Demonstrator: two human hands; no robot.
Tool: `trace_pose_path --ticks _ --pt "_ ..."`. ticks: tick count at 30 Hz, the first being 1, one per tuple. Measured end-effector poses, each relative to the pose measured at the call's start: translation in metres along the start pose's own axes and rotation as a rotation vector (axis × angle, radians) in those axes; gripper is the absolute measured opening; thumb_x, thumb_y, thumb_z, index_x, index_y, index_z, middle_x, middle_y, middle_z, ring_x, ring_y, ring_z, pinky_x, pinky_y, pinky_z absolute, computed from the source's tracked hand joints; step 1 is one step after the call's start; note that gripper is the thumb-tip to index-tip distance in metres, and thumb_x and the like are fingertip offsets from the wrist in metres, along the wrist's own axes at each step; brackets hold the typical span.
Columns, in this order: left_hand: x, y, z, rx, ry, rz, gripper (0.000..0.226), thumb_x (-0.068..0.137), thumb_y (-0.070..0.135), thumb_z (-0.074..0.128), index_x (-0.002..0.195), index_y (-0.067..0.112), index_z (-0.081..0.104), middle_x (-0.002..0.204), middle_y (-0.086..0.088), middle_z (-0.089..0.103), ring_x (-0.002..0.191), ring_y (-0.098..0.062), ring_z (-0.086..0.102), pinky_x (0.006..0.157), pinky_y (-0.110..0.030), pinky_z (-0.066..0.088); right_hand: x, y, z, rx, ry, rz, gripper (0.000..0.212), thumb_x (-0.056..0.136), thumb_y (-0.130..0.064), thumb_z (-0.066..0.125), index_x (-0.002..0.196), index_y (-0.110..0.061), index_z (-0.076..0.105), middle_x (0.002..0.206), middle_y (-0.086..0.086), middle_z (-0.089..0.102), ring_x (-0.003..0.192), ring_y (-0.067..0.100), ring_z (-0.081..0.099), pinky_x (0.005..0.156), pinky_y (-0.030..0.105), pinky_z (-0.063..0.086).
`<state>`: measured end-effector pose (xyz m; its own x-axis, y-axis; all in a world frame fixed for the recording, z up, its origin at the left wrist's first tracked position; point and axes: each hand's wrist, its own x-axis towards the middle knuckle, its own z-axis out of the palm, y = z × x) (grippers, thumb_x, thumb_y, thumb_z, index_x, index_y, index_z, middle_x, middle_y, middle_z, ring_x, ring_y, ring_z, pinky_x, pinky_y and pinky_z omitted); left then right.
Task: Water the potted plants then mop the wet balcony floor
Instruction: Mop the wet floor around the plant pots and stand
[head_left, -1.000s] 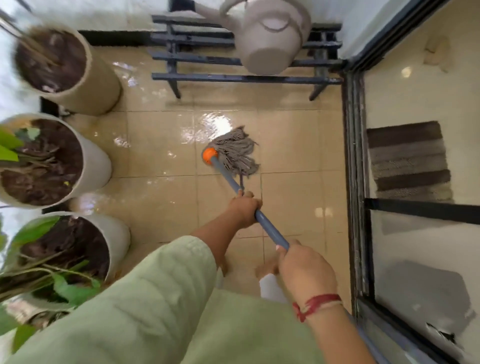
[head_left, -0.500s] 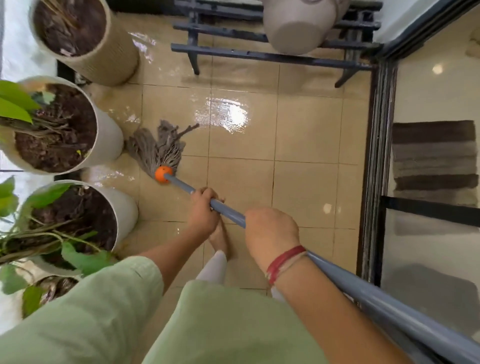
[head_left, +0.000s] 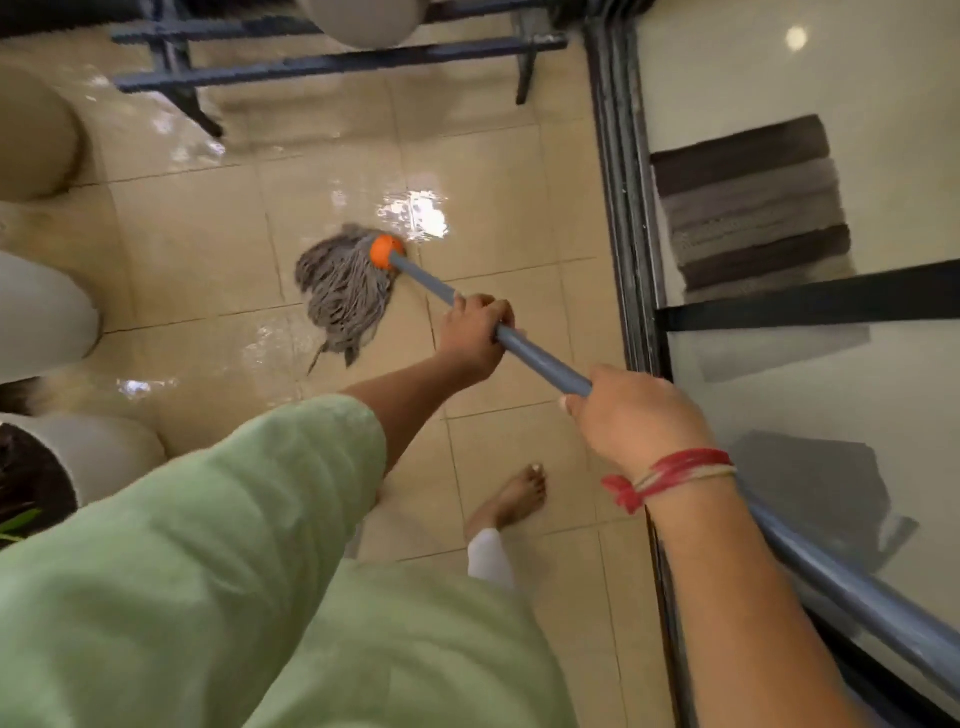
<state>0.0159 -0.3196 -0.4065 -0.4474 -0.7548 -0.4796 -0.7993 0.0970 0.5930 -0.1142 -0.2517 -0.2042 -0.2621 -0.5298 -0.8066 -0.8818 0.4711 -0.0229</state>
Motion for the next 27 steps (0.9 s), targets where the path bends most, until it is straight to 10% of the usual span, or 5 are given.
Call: trace_pose_path --ticks 12,27 --pt "-0.043 0.154 0.119 0.391 -0.501 0.364 0.034 0.093 0.034 0.057 0.122 0.018 0.056 0.133 -0.016 0.046 0.135 -0.050 0.025 0.108 -0.056 0.033 -0.088 0.140 0.076 0.202 -0.118 0.382 0.040 0.099 -0.046 0.030 0.112 -0.013 0.048 0.107 0.012 0.062 0.101 0.030 0.059 0.080 0.034 0.043" --pt "-0.118 -0.045 -0.041 0.257 -0.365 0.070 0.030 0.094 0.023 0.054 0.123 0.013 0.054 0.132 -0.017 0.044 0.136 -0.048 0.025 0.104 -0.056 0.033 -0.095 -0.090 0.102 0.063 -0.009 0.151 0.038 0.098 -0.044 0.034 0.106 -0.013 0.053 0.070 -0.002 0.044 0.076 0.025 0.048 0.065 0.030 0.036"
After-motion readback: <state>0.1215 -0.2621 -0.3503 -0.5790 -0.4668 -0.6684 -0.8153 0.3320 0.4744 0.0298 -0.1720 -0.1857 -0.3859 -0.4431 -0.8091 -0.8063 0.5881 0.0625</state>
